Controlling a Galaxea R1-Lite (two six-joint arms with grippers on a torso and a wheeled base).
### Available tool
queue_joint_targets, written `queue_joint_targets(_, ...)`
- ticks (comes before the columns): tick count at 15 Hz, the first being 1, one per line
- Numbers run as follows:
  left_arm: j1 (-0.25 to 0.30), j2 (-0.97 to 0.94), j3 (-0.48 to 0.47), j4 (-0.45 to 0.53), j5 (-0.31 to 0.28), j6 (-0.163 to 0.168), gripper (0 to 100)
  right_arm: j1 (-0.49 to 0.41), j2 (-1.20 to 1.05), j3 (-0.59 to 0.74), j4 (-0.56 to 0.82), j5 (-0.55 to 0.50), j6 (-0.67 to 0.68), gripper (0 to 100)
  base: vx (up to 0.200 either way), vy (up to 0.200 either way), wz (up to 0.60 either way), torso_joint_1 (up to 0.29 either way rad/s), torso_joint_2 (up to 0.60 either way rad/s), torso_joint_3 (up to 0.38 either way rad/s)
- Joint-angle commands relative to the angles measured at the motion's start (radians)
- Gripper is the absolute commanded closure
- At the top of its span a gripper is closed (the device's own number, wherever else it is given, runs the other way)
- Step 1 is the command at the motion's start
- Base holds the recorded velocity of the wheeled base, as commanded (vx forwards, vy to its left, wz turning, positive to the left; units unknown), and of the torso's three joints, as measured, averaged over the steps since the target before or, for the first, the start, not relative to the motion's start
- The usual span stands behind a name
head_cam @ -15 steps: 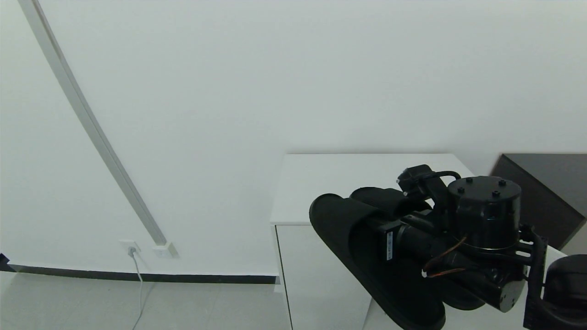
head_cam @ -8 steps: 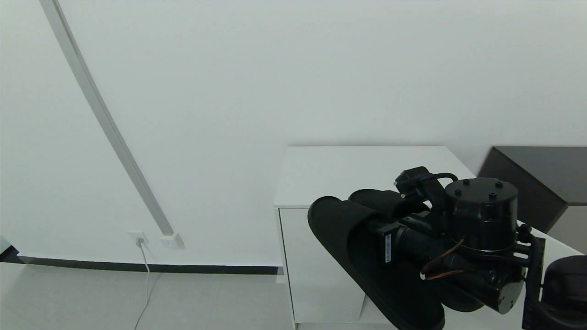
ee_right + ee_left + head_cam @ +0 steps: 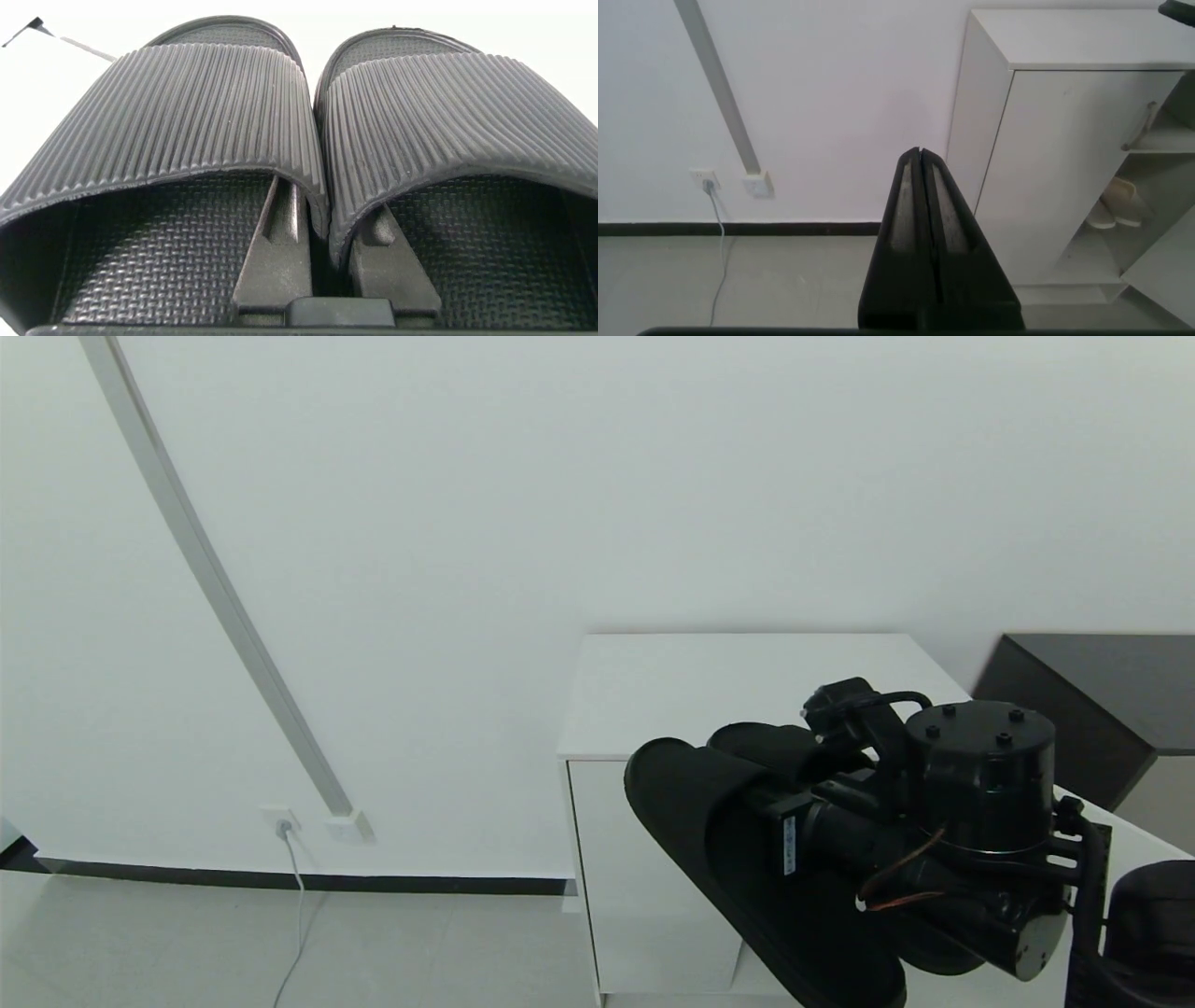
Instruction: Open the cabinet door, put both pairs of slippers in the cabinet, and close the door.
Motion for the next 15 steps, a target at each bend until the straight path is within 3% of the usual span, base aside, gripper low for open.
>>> queue_joint_targets(1, 0.000, 0.000, 0.000, 0.000, 0.000, -0.001, 100, 0.000, 0.004, 0.000, 0.000, 0.000, 0.000, 100, 0.000, 0.000, 0.00, 0.000, 0.00, 0.000)
queue_joint_targets(6, 0.000, 0.000, 0.000, 0.000, 0.000, -0.001, 100, 0.000, 0.004, 0.000, 0.000, -0.002, 0.000, 100, 0.000, 0.000, 0.00, 0.000, 0.00, 0.000)
queue_joint_targets(15, 0.000, 0.000, 0.000, 0.000, -0.001, 0.001, 100, 0.000, 0.000, 0.011, 0.000, -0.003, 0.000, 100, 0.000, -0.200, 0.00, 0.006, 0.00, 0.003)
